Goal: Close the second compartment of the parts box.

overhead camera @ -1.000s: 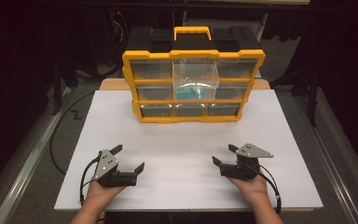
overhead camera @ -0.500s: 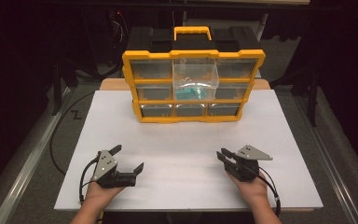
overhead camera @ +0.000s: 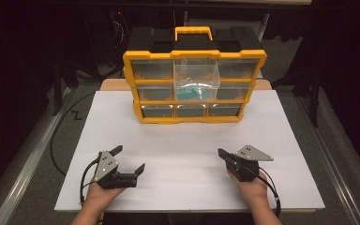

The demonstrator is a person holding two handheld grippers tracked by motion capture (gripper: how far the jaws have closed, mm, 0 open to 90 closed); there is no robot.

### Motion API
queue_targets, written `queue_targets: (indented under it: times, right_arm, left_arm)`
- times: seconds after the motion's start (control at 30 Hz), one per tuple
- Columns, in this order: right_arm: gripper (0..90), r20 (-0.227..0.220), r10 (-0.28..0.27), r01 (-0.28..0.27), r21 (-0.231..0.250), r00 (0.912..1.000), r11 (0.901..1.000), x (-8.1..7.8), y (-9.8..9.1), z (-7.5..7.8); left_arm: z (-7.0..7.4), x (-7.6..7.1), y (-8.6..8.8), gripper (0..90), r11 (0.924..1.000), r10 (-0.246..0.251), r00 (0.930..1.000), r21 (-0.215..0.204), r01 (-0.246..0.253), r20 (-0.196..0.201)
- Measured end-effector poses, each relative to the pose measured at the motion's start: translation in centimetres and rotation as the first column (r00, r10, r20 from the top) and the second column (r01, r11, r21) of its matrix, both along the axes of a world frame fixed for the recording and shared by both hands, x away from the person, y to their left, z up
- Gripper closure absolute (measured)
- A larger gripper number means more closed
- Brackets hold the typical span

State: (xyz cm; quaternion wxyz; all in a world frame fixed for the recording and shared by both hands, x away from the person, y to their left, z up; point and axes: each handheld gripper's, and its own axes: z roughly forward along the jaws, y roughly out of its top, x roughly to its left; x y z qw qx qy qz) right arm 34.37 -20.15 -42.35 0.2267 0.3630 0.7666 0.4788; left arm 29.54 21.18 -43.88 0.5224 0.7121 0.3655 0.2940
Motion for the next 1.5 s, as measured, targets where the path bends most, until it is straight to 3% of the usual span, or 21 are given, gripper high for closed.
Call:
queue_targets:
  times: [0.23,0.5,0.97,1.5]
  right_arm:
    - [90.0,0.034,0.011,-0.011,-0.012,0.9994,0.9999,0.5,1.0,0.1]
    - [90.0,0.064,0.021,-0.022,0.005,0.9977,0.9997,1.1,1.8,1.0]
    - [90.0,0.143,0.019,-0.029,0.067,0.9895,0.9973,2.4,3.5,4.7]
    - [90.0,0.208,0.037,-0.057,0.093,0.9775,0.994,3.3,6.4,8.3]
  left_arm:
    - [0.0,0.0,0.0,0.3,0.9999,-0.006,1.0,0.008,0.006,-0.002]
    - [-0.1,0.0,0.0,0.3,1.0,-0.002,1.0,0.008,0.002,-0.002]
    - [-0.1,-0.1,0.1,0.3,1.0,-0.002,1.0,0.004,0.002,0.001]
    - [0.0,-0.1,0.4,0.3,0.9994,-0.005,1.0,-0.035,0.005,0.002]
